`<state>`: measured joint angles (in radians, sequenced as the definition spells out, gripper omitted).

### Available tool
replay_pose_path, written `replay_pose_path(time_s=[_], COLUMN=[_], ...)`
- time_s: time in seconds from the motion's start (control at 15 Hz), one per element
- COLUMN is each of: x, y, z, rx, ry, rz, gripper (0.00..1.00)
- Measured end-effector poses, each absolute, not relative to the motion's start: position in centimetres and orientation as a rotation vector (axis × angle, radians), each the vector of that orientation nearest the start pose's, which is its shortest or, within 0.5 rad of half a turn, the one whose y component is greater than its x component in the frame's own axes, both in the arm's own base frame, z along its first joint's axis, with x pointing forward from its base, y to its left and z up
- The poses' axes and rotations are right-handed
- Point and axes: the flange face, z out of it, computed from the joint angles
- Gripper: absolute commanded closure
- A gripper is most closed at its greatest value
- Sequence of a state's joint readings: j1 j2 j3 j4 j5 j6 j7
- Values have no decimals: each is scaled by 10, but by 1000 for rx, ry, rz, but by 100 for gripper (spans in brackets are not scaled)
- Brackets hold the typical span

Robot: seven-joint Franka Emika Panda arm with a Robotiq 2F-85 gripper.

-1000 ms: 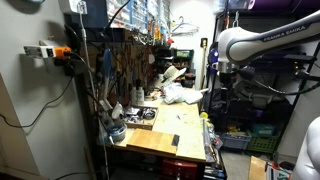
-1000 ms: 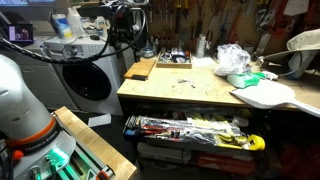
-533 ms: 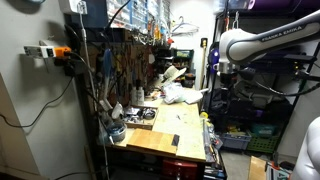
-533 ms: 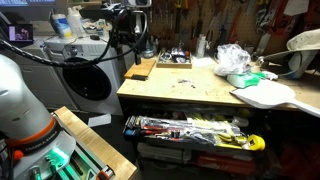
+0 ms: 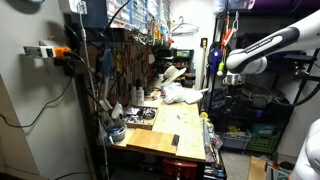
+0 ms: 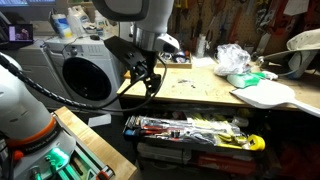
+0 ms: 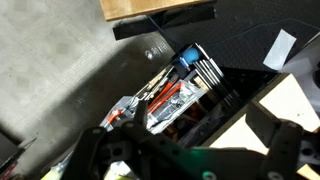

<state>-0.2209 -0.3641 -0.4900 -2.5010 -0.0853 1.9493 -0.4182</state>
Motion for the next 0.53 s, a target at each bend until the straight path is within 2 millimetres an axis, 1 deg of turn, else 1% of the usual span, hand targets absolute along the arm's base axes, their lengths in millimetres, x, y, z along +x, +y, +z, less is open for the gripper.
replay_pose_path(time_s=[0.13, 0.33, 0.53], x=[306, 319, 332], y=[-290, -326, -351], z=[360, 326, 290], rx=[-2895, -2920, -2945], ry=[418, 624, 757], rz=[187, 127, 101], gripper=[0, 0, 0])
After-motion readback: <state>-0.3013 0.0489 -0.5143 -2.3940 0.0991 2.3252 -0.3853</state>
